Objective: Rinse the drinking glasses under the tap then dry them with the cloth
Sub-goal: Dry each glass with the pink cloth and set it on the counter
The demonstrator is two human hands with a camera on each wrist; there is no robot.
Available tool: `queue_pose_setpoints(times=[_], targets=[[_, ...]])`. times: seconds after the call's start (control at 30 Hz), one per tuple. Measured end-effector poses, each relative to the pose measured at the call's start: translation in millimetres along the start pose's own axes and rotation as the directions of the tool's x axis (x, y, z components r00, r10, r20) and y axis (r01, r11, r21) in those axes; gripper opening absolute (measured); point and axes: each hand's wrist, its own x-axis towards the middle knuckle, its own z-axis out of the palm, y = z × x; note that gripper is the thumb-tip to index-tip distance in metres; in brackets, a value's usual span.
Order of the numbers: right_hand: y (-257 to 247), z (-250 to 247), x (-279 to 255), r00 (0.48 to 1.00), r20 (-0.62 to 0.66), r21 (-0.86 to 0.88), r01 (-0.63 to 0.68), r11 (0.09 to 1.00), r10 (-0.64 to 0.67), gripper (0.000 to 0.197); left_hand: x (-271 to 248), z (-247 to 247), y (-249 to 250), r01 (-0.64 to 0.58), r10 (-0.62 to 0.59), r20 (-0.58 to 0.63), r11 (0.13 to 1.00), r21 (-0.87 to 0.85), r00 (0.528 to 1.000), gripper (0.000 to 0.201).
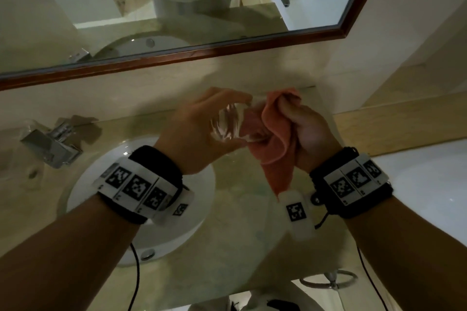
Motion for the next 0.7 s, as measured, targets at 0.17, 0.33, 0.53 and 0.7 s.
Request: queue_pose_setpoints(times=[0.17,0.33,0.53,0.7], targets=[[-13,-53,-11,0.945,-0.328,-0.01,0.01,1.0,-0.013,0.037,24,33,13,0.13,-0.129,0.033,0.991,-0.032,0.991,0.07],[-20,-115,-27,0.802,-0.595,-0.074,0.014,0.997,-0.055,0.043,62,72,30,0.312,-0.325,0.203,0.945,0.095,0.923,0.067],[-19,-172,-45,0.725,-0.688,-0.013,0.026,1.0,-0.028,0.051,112,128,48,0.274,-0.355,0.315,0.922,0.273,0.88,0.066],[-29,-197,-52,0.708,-0.706,-0.011,-0.005,1.0,-0.005,0.046,145,174,47,0.27,-0.407,0.328,0.88,0.39,0.853,0.058]])
